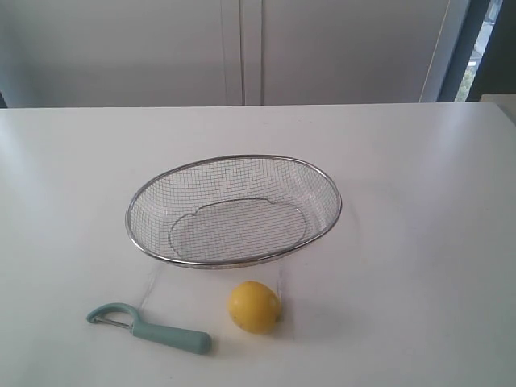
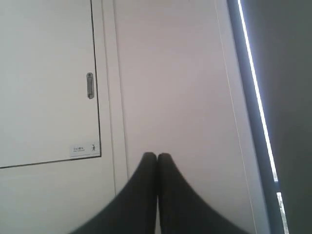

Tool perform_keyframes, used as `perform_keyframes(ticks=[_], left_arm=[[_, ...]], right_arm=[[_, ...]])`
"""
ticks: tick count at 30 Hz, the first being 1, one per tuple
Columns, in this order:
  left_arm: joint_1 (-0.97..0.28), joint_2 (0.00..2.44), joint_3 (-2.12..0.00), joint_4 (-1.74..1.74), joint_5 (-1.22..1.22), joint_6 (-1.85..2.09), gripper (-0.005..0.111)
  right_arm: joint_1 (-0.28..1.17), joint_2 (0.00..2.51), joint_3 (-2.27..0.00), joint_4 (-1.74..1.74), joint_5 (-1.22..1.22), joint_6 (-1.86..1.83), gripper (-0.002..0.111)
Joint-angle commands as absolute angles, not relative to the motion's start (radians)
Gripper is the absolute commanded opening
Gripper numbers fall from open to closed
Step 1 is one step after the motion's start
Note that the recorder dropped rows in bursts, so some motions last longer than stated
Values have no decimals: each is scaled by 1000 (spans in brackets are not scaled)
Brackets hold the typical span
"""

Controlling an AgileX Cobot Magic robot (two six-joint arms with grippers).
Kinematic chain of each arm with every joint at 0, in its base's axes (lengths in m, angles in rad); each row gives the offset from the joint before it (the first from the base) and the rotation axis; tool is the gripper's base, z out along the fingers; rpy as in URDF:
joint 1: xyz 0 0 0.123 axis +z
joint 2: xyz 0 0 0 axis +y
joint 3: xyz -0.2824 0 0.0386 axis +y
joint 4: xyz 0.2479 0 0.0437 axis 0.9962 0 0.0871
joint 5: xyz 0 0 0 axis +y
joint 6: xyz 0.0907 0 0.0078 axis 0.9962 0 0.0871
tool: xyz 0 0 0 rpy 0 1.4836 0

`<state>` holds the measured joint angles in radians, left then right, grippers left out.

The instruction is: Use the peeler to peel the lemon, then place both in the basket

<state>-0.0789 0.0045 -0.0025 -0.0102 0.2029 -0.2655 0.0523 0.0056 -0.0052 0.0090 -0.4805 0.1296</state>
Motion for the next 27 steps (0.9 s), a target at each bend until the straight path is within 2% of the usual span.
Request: perform_keyframes(ticks=[1, 20, 27], left_arm=[[-82, 0, 0, -15, 202, -262, 0], [-82, 0, 0, -15, 202, -262, 0], [-82, 0, 0, -15, 202, -262, 0]], right_arm=[[49, 0, 0, 11, -550, 137, 0], [49, 225, -117, 8, -627, 137, 0], [49, 343, -218, 8, -479, 137, 0]])
